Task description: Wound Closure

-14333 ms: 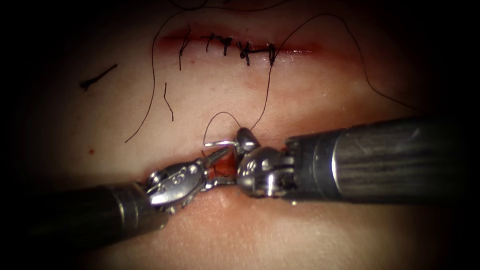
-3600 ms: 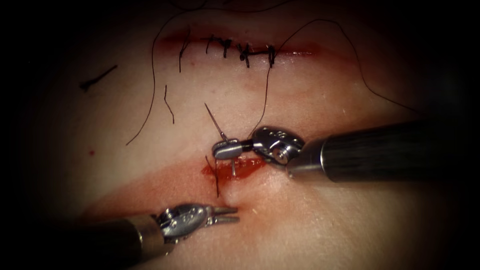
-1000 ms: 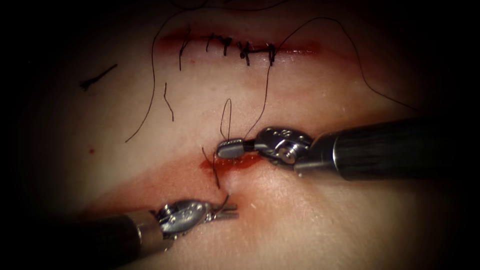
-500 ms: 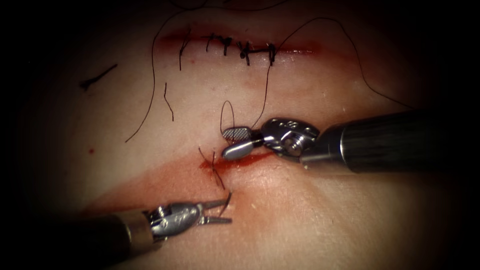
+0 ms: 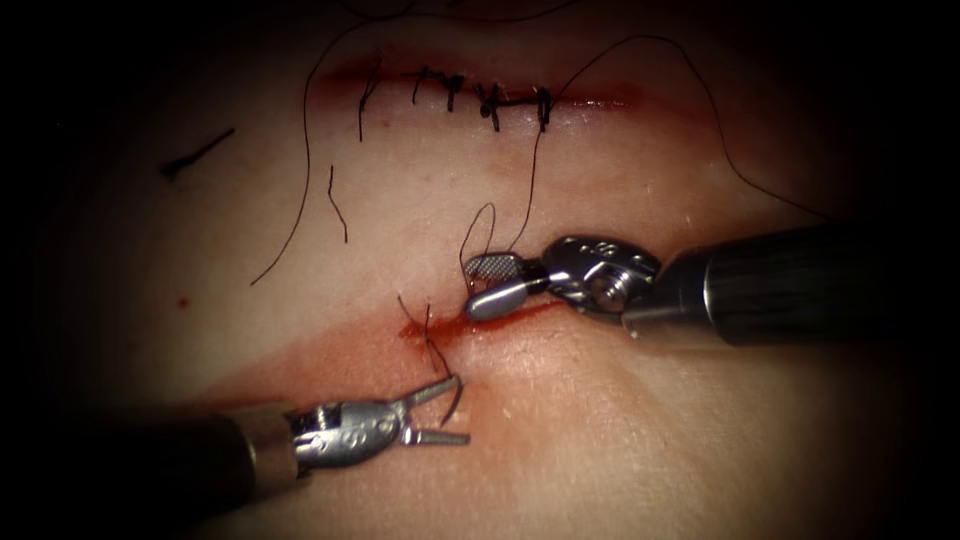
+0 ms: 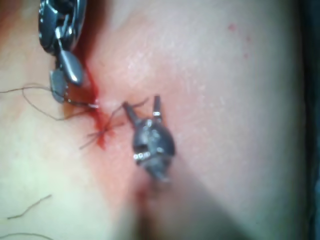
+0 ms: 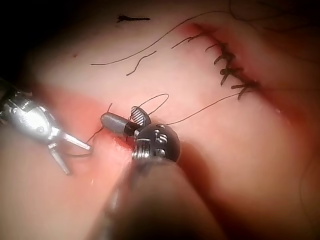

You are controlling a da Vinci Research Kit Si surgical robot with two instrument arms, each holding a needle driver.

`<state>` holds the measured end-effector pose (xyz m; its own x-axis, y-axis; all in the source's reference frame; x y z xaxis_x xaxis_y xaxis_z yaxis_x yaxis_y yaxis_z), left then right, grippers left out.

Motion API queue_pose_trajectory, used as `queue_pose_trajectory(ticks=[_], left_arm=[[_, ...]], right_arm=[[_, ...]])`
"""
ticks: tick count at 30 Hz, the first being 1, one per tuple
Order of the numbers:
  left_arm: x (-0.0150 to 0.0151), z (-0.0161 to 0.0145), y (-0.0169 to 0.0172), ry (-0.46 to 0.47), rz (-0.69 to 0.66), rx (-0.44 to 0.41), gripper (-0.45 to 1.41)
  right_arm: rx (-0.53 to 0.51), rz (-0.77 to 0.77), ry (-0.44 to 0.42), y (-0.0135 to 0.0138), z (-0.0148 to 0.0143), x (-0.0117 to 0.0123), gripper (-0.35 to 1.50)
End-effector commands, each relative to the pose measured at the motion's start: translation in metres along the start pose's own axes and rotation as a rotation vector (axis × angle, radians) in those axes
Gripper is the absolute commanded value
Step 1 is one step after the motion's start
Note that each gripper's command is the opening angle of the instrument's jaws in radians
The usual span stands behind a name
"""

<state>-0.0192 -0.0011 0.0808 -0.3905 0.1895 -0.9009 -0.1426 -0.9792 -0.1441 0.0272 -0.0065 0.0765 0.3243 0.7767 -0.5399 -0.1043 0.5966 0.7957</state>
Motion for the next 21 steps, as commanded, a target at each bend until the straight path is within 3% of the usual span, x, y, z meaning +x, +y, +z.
queue_pose_trajectory(ticks=[1, 6, 9, 11, 12, 15, 21], left_arm=[[-0.0003, 0.0009, 0.0003, 0.009, 0.015, 0.003, 0.57], [0.0005, 0.0005, -0.0003, 0.054, 0.059, 0.021, 0.52], [0.0009, 0.0004, -0.0011, 0.073, 0.082, 0.024, 0.37], [0.0005, 0.0009, -0.0012, 0.079, 0.086, 0.017, 0.15], [0.0001, 0.0012, -0.0010, 0.083, 0.091, 0.016, -0.08], [-0.0003, 0.0014, -0.0008, 0.070, 0.095, 0.009, -0.45], [-0.0002, 0.0014, -0.0006, 0.064, 0.043, -0.034, -0.45]], right_arm=[[0.004, 0.002, 0.001, 0.0002, 0.0005, -0.0007, 0.99], [-0.010, 0.000, 0.008, 0.0006, -0.0006, -0.0010, 0.98], [-0.033, 0.000, 0.013, 0.0011, -0.0016, -0.0014, 0.96], [-0.034, 0.000, 0.019, 0.0010, -0.0018, -0.0015, 0.96], [-0.033, 0.000, 0.021, 0.0009, -0.0018, -0.0016, 0.96], [-0.032, 0.000, 0.024, 0.0006, -0.0019, -0.0016, 0.96], [-0.030, -0.001, 0.023, -0.0002, -0.0020, -0.0019, 0.96]])
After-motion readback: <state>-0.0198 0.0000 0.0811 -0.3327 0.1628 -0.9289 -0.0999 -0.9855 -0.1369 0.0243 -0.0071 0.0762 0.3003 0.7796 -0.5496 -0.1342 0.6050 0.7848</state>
